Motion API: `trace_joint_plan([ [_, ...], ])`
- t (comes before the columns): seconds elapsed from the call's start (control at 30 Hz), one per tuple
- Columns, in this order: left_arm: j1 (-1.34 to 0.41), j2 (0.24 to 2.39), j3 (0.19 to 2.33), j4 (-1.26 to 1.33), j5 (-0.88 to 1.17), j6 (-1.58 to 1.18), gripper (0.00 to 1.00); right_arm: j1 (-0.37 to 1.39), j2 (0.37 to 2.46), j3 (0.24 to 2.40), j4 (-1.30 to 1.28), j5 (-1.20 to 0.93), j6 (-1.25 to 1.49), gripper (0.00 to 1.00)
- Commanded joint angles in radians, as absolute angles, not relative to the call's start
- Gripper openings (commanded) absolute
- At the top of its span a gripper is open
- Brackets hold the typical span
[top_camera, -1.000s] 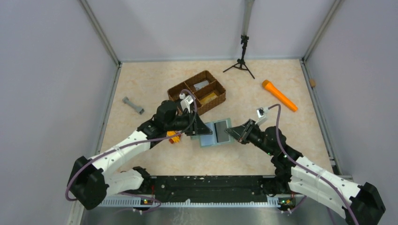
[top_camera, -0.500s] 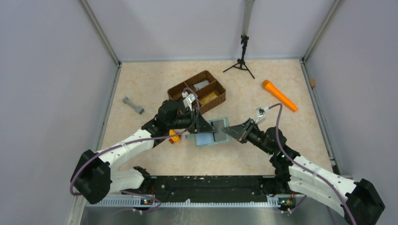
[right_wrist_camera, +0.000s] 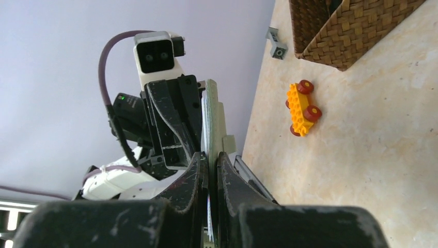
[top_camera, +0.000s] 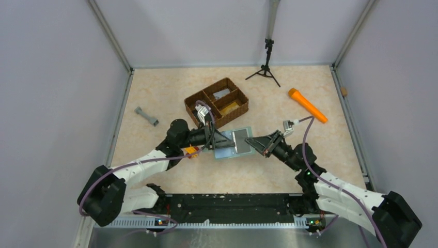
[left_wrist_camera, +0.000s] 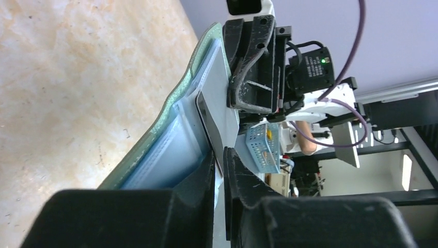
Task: Take the credit cards out of the card holder
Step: Remove the credit card from the card holder.
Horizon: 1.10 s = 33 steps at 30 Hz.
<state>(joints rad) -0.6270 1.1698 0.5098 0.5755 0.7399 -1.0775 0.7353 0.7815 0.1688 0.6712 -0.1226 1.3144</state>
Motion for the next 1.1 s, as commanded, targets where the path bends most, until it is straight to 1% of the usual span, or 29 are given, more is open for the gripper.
trace_joint_plan([
  [0.0, -0.65, 1.192, 0.485, 0.895, 0.795, -1.201, 0.12, 0.749, 0.804, 0.179, 0.84, -0.207, 1.373, 0.0],
  [0.13, -0.647, 1.229, 0.482, 0.998, 0.815, -1.25, 0.12, 0.75, 0.815, 0.188, 0.835, -0.218, 1.364, 0.0],
  [0.37, -0.648, 1.251, 0.512, 0.928, 0.83, -1.231, 0.12, 0.75, 0.808, 0.21, 0.784, -0.223, 1.321, 0.0],
  [0.5, -0.642, 1.239, 0.511, 0.916, 0.83, -1.224, 0.05, 0.751, 0.792, 0.205, 0.763, -0.208, 1.315, 0.0],
  [0.57, -0.632, 1.228, 0.505, 0.913, 0.835, -1.223, 0.05, 0.75, 0.77, 0.193, 0.768, -0.192, 1.321, 0.0],
  [0.6, -0.627, 1.221, 0.499, 0.91, 0.837, -1.221, 0.05, 0.75, 0.758, 0.189, 0.768, -0.184, 1.322, 0.05],
  [0.63, -0.622, 1.215, 0.494, 0.904, 0.837, -1.216, 0.04, 0.75, 0.749, 0.185, 0.769, -0.177, 1.322, 0.12],
  [0.67, -0.619, 1.209, 0.489, 0.896, 0.838, -1.21, 0.04, 0.75, 0.743, 0.183, 0.774, -0.175, 1.322, 0.17],
  [0.73, -0.617, 1.199, 0.483, 0.878, 0.837, -1.202, 0.01, 0.75, 0.739, 0.181, 0.795, -0.181, 1.323, 0.18],
  [0.83, -0.616, 1.191, 0.476, 0.874, 0.838, -1.198, 0.0, 0.75, 0.747, 0.174, 0.828, -0.188, 1.339, 0.13],
  [0.9, -0.614, 1.188, 0.474, 0.873, 0.836, -1.199, 0.0, 0.751, 0.751, 0.173, 0.834, -0.189, 1.344, 0.0],
  [1.07, -0.606, 1.179, 0.464, 0.874, 0.84, -1.204, 0.0, 0.75, 0.747, 0.163, 0.852, -0.179, 1.352, 0.0],
])
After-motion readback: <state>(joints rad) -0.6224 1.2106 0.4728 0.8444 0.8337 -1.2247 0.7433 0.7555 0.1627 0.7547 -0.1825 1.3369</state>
